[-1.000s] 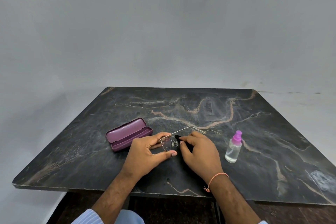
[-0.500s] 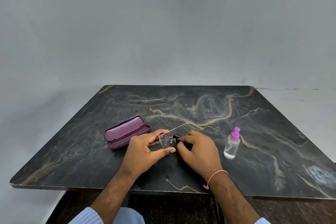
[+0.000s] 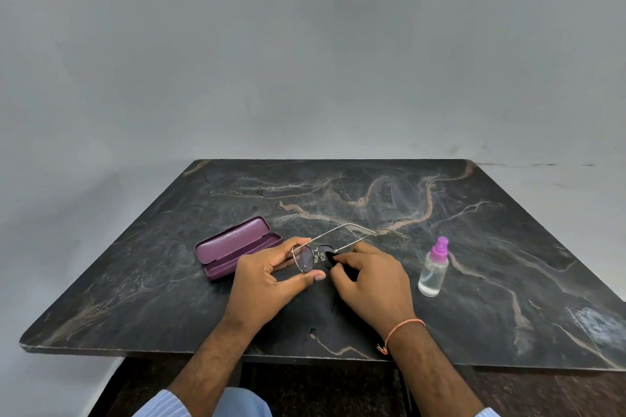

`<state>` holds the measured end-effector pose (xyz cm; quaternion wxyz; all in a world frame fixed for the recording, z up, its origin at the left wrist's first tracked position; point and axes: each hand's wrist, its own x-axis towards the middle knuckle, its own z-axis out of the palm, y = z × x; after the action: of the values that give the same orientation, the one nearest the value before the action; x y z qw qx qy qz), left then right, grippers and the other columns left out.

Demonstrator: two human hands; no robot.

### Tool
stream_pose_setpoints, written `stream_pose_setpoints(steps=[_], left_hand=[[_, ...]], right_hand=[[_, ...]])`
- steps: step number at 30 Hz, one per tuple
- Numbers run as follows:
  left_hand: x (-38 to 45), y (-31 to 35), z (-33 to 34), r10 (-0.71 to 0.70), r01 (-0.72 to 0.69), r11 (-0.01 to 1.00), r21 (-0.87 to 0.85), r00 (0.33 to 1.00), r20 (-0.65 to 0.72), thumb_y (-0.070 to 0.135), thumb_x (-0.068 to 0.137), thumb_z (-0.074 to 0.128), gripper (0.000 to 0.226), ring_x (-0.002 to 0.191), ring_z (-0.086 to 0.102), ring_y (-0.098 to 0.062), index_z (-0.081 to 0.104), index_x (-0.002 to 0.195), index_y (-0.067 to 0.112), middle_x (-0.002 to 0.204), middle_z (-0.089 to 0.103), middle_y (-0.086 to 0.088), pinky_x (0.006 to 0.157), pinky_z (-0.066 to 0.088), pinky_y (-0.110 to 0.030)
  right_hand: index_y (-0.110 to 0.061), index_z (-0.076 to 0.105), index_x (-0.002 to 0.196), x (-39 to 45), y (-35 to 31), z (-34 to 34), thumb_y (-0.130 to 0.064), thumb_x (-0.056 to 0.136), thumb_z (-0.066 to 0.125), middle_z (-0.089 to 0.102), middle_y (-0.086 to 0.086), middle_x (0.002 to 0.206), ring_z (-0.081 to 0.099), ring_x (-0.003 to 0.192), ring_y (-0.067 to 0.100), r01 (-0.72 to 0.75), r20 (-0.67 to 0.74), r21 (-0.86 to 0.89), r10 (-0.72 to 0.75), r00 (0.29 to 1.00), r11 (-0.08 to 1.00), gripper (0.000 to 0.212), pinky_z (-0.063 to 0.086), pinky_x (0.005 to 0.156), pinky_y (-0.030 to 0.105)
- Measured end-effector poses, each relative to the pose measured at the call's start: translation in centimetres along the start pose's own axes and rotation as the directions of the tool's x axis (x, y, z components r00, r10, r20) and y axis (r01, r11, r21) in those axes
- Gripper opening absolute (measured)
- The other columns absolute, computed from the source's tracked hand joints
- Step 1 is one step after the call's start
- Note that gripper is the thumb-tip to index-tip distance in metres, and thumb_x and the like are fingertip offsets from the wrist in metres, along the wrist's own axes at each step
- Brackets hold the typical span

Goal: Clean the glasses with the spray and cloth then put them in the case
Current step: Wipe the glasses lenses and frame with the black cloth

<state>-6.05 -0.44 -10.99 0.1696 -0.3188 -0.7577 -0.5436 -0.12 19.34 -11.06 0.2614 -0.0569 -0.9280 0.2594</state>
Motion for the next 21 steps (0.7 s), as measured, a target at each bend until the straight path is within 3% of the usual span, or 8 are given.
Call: stream_pose_setpoints(steps=[3, 9, 12, 17, 21], left_hand=[[0.0, 0.0, -0.1, -0.007, 0.007, 1.000, -0.021, 1.000, -0.013, 0.027, 0.072, 0.100, 0.060, 0.116, 0.078, -0.002, 0.080, 0.128, 0.019, 0.117, 0.083, 0.015, 0.101, 0.060, -0.021], [0.0, 0.2, -0.2, -0.002, 0.001, 1.000, -0.021, 1.000, -0.024, 0.027, 0.073, 0.099, 0.060, 0.116, 0.078, -0.003, 0.079, 0.129, 0.019, 0.119, 0.083, 0.013, 0.102, 0.061, -0.023], [0.1, 0.5, -0.3, -0.010, 0.009, 0.999, -0.031, 0.999, -0.041, 0.028, 0.074, 0.098, 0.057, 0.116, 0.078, -0.002, 0.080, 0.127, 0.020, 0.118, 0.083, 0.014, 0.102, 0.061, -0.024], [0.1, 0.3, -0.2, -0.049, 0.037, 0.994, -0.101, 0.992, -0.118, 0.022, 0.075, 0.097, 0.059, 0.119, 0.078, -0.008, 0.077, 0.130, 0.016, 0.124, 0.082, 0.011, 0.105, 0.062, -0.032], [0.1, 0.3, -0.3, -0.067, 0.043, 0.987, -0.154, 0.985, -0.157, 0.026, 0.075, 0.094, 0.061, 0.120, 0.078, -0.010, 0.074, 0.132, 0.015, 0.126, 0.081, 0.012, 0.106, 0.061, -0.033]], right_hand=[[-0.035, 0.085, 0.104, -0.5, -0.3, 0.0, -0.045, 0.086, 0.059, 0.072, -0.016, 0.088, 0.069, 0.080, 0.004, 0.060, -0.022, 0.103, -0.059, 0.998, 0.993, 0.033, 0.055, 0.065, 0.029], [-0.037, 0.084, 0.106, -0.3, -0.3, 0.0, -0.045, 0.088, 0.059, 0.071, -0.017, 0.091, 0.068, 0.083, 0.005, 0.025, -0.042, -0.014, -0.025, 0.999, 1.000, 0.032, 0.053, 0.066, 0.028], [-0.032, 0.086, 0.098, -0.6, -0.3, -0.1, -0.041, 0.084, 0.063, 0.069, -0.017, 0.083, 0.065, 0.074, 0.003, 0.062, -0.060, 0.159, -0.053, 0.997, 0.985, 0.028, 0.051, 0.063, 0.025], [-0.028, 0.077, 0.072, 0.1, 0.2, -0.7, -0.027, 0.084, 0.071, 0.070, -0.012, 0.074, 0.066, 0.073, 0.008, -0.187, -0.114, 0.352, 0.240, 0.964, 0.917, 0.014, 0.055, 0.070, 0.032], [-0.033, 0.082, 0.083, 0.8, 0.2, -0.8, -0.024, 0.095, 0.070, 0.077, -0.004, 0.072, 0.070, 0.060, 0.011, -0.379, 0.093, 0.500, 0.387, 0.917, 0.778, 0.018, 0.059, 0.061, 0.030]])
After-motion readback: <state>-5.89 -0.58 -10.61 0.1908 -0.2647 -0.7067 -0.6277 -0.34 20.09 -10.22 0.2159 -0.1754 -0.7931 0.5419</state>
